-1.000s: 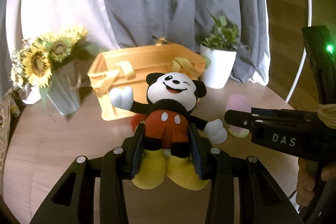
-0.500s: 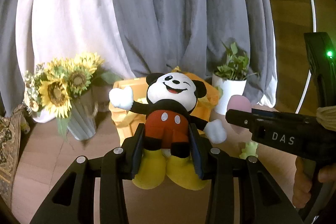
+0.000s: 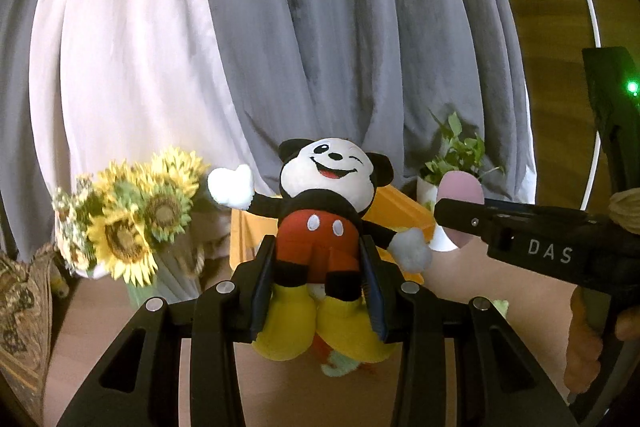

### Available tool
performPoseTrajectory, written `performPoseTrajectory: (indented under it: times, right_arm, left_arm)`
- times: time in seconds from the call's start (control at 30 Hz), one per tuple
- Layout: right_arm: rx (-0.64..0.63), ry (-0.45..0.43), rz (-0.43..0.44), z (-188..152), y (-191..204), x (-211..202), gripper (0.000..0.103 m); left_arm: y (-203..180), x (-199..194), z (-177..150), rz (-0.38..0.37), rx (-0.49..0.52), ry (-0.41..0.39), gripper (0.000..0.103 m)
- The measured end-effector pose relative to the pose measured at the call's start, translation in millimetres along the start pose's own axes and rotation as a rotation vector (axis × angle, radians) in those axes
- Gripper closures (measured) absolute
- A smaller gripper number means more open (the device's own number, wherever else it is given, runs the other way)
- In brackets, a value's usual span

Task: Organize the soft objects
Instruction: 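Lift and carry the Mickey plush with both tools over the orange crate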

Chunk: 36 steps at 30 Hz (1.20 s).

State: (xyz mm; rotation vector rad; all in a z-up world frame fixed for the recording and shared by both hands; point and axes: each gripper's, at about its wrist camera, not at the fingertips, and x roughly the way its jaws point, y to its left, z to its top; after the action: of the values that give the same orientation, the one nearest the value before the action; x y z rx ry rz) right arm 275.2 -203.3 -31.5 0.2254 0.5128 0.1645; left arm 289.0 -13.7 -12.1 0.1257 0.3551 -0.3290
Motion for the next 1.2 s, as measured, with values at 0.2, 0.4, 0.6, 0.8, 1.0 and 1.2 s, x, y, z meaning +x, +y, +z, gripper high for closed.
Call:
performPoseTrajectory:
  times: [0.2,0.4,0.6,0.8,1.0,1.2]
  right_arm:
    - [-0.003,-0.032,-0.004,15.5,4.1,6.3,0.064]
    - [-0.01,-0.056,-0.012,30.3,7.2,13.0,0.064]
    - [-0.035,-0.081,-0.021,46.8,7.5,23.4,0.064]
    - [-0.045,-0.099,-0.025,62.4,5.8,39.6,0.064]
    - [-0.042,-0.092,-0.044,74.4,-1.9,65.3,0.064]
    - [-0.024,-0.065,-0.069,79.2,-8.9,95.1,0.064]
  left_arm:
    - [7.3,13.0,12.0,-0.002,0.022,-0.021,0.063]
    - [11.7,27.8,24.7,0.001,0.042,-0.039,0.063]
    - [14.7,43.6,37.7,0.007,0.072,-0.062,0.063]
    - [20.2,63.0,47.5,0.001,0.094,-0.074,0.063]
    - [23.9,92.7,52.5,-0.014,0.129,-0.059,0.063]
    - [28.2,129.4,52.2,-0.038,0.168,-0.029,0.063]
